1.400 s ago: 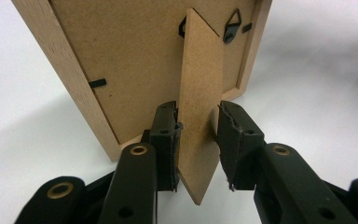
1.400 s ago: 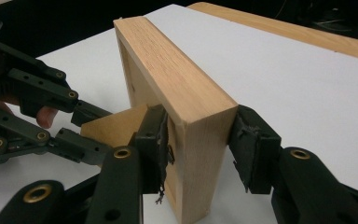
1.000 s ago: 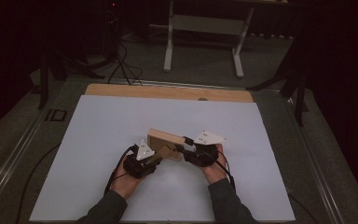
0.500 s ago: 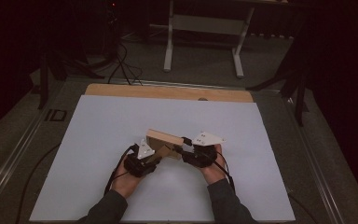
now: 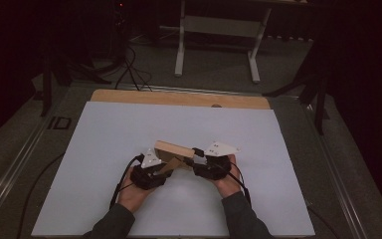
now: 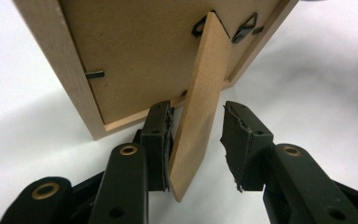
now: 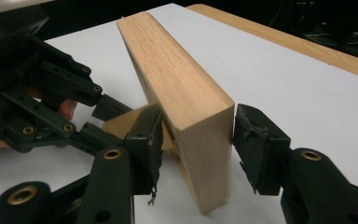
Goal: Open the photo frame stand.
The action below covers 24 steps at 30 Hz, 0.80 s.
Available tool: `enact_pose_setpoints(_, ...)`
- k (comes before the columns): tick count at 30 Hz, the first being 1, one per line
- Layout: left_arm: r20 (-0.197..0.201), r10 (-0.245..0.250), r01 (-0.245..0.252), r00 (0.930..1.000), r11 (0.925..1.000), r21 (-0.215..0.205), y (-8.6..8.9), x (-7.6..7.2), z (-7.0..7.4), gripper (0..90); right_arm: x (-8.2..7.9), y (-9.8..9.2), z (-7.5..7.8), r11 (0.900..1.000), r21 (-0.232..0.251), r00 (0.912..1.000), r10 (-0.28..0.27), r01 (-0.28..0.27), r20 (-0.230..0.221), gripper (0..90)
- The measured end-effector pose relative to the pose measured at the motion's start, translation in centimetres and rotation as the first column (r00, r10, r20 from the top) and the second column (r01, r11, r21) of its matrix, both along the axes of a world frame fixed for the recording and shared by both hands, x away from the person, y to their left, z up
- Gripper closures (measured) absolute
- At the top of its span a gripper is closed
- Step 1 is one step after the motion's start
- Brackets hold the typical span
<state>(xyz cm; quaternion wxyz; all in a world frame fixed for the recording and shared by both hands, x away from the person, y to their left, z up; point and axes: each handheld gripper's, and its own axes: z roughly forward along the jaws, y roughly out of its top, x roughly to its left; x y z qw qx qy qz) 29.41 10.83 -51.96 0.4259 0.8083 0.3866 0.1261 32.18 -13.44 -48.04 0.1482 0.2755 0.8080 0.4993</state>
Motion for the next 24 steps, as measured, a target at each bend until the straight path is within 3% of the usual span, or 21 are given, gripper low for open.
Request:
enact_pose_setpoints(16, -0.047, -0.010, 0.007, 0.9989, 0.9979, -0.065, 0.62, -0.17, -0.42, 61.5, -0.24, 0.06, -0.19, 0.999, 0.005, 0.9983, 0.045, -0.045, -0.035, 46.5)
enact_pose_setpoints(24, -0.055, -0.017, 0.013, 0.9983, 0.9971, -0.075, 0.77, -0.47, -0.48, 62.6, -0.31, 0.16, -0.26, 0.998, 0.006, 0.9969, 0.063, -0.063, -0.047, 44.4)
